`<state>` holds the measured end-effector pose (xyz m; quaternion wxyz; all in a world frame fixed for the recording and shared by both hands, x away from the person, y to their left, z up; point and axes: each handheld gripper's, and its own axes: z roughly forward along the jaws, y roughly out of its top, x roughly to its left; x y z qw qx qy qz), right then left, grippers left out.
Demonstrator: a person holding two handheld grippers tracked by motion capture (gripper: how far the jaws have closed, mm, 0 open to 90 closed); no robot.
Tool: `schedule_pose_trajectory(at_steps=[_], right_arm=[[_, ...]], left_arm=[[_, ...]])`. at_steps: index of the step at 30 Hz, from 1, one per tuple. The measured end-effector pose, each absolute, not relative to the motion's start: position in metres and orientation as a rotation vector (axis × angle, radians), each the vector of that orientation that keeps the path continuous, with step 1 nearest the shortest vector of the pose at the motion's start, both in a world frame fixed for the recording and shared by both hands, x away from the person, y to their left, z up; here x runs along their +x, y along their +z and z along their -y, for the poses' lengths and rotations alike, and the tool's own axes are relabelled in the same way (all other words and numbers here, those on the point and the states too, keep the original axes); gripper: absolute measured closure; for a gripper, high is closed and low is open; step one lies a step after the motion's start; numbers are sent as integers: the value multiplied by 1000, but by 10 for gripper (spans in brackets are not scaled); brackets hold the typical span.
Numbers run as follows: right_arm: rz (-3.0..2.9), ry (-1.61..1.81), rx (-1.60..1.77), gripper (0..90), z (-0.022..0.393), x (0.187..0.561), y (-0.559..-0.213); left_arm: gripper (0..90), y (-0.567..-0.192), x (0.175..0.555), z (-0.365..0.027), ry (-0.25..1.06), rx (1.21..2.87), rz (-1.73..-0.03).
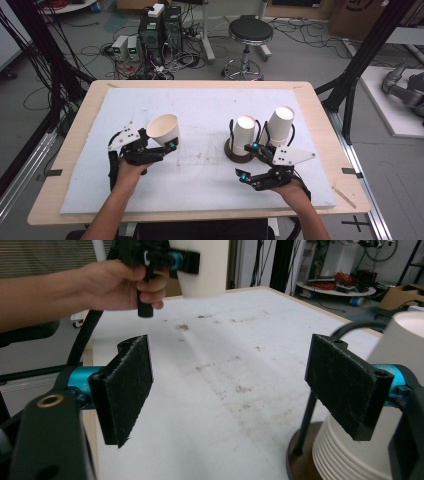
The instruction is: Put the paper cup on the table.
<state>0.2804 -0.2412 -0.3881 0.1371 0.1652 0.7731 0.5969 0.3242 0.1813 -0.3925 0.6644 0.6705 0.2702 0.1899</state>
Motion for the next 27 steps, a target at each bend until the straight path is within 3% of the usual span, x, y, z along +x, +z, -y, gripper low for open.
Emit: schedule_pose_trajectory(at_steps=[13,27], right_arm=[[-2193,1680,539,196,269,273,-393],[-2175,1636,584,196,285,268,-397]], left_arm=[[348,-398,350,-221,588,1503,-752],[344,-427,382,-231,587,1529,-957]])
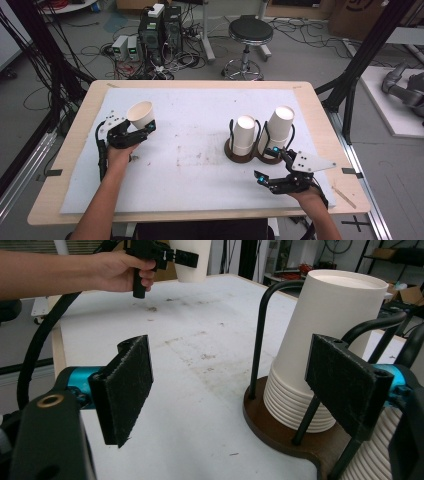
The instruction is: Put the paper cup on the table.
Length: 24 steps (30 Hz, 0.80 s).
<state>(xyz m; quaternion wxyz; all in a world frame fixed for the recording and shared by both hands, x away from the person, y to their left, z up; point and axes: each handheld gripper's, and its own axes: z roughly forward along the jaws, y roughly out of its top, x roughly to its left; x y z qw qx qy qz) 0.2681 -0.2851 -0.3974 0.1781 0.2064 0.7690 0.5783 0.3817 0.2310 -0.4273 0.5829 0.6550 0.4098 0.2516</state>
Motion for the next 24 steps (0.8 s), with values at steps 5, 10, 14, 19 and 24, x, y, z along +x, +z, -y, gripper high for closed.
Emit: schedule_pose_trajectory(at_steps=[5,10,14,19,24], right_arm=[[-2167,1631,597,196,288,269,-398],[-2168,1633,598,196,288,269,-398],[-2172,1631,599,196,288,269,-398],[-2169,1634,601,196,288,268,-398],[-2167,1628,598,196,289,268,-398]], left_arm=[[344,-437,389,-229,584,1578,-1014],[344,-445,393,-227,565,1642,-1098],[344,-445,395,-223,578,1693,-1122],[338,-445,396,-216,602,1780,-1132],[320,-444,394,-218,577,1797,-1152]])
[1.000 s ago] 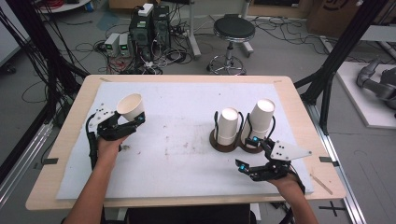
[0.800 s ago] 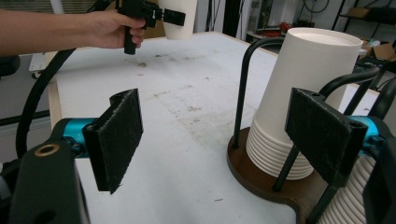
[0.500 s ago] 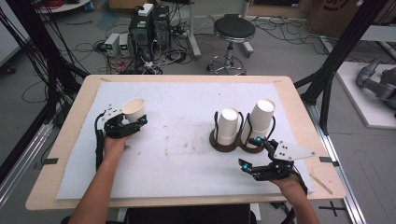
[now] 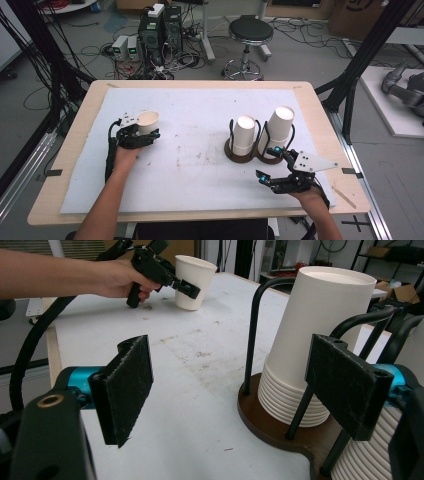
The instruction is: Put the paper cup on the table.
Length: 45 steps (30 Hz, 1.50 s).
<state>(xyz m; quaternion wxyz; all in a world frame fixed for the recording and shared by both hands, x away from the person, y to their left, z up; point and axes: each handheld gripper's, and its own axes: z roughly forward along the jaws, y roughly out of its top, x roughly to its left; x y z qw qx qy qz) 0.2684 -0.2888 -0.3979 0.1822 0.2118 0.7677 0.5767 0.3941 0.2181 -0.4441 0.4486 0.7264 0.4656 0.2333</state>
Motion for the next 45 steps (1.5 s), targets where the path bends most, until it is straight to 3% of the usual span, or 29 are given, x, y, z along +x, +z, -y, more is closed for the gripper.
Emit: schedule_pose_trajectory(at_steps=[13,34,45], right_arm=[[-2173,1625,612,196,289,269,-399],[-2190,1620,606,196,286,270,-400],[-2182,1595,625,196,288,272,-401]], left_arm=[[236,-443,385,-225,542,1762,-1165],[231,-439,350,-241,564,1748,-1114],[231,-430,317,-254,589,1647,-1032]])
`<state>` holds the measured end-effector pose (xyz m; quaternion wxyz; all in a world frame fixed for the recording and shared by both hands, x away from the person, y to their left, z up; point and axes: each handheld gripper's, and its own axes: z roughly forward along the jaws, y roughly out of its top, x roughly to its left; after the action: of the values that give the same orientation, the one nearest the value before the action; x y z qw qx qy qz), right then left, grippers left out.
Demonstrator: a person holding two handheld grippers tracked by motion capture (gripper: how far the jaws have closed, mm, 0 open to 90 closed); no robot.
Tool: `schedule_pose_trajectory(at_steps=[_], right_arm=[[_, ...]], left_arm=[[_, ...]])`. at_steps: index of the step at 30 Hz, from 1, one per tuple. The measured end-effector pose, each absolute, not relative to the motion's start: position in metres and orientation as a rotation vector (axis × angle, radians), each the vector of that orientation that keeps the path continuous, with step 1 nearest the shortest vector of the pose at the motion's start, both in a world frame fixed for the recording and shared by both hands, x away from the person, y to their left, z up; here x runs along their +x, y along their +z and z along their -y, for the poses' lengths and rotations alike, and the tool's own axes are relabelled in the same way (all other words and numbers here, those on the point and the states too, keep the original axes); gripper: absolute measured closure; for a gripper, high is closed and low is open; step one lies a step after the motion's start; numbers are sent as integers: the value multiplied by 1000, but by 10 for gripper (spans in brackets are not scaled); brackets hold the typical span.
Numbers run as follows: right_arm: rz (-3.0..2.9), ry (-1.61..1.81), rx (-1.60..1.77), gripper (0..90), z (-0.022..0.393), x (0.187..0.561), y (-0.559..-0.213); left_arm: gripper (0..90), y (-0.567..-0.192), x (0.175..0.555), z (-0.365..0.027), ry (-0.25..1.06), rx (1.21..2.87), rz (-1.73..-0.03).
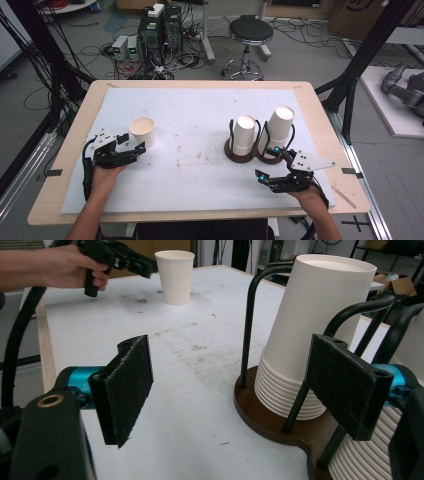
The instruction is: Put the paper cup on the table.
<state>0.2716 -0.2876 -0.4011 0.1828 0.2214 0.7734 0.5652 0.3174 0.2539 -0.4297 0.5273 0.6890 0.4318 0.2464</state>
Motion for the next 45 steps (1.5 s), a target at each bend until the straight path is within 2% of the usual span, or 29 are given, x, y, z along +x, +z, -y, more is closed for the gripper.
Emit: schedule_pose_trajectory(at_steps=[12,28,45], right_arm=[[-2170,1532,662,196,294,272,-402],[-2078,1501,771,196,325,269,-401],[-2058,1477,800,197,331,267,-399]], left_arm=[[227,-411,287,-253,589,1512,-843],[227,-407,285,-235,545,1516,-767],[227,-411,284,-232,532,1524,-741]])
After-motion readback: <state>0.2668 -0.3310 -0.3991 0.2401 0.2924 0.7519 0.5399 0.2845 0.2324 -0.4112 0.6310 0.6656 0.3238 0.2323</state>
